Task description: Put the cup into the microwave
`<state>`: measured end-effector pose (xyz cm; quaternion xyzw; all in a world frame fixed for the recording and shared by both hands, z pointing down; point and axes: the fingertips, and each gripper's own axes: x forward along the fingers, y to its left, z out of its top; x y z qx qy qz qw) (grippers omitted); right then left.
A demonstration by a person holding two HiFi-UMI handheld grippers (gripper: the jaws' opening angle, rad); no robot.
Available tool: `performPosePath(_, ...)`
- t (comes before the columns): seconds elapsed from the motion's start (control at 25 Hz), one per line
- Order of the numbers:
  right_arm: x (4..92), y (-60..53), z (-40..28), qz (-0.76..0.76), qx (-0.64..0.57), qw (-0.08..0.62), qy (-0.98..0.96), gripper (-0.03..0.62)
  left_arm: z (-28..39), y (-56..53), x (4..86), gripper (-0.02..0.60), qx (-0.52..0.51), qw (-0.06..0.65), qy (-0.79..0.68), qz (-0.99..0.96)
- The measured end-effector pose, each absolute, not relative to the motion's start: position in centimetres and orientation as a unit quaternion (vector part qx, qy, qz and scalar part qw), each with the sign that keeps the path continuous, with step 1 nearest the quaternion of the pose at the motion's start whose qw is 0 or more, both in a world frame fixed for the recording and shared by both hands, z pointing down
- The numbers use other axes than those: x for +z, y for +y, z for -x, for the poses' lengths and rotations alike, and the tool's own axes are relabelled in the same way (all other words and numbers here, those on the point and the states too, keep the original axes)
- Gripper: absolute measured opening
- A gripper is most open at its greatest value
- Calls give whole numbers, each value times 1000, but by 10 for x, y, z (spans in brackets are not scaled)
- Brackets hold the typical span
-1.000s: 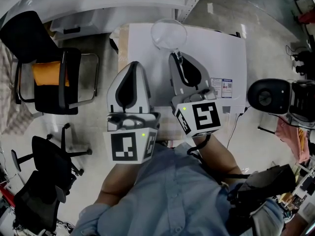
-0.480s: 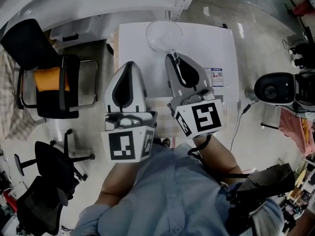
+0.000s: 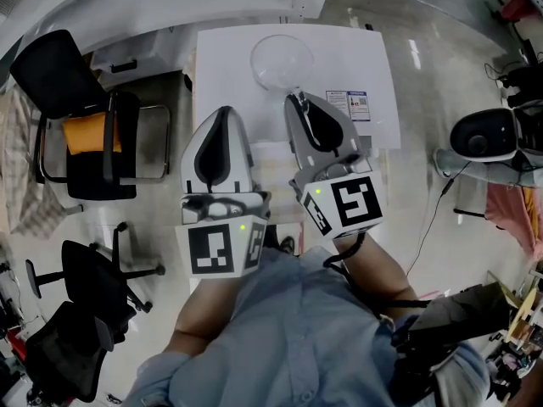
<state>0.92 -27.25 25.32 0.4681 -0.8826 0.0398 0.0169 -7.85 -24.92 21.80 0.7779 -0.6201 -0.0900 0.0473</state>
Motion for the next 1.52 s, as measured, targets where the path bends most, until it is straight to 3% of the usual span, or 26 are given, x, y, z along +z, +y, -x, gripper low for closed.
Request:
performPosePath(0.88, 259, -163, -50, -482, 33, 2, -876, 28, 38, -156, 225, 6, -87, 28, -599, -796)
performPosePath(1.52, 333, -117, -58, -471, 50, 8, -880, 28, 27, -116, 290, 6, -69, 24, -606, -792)
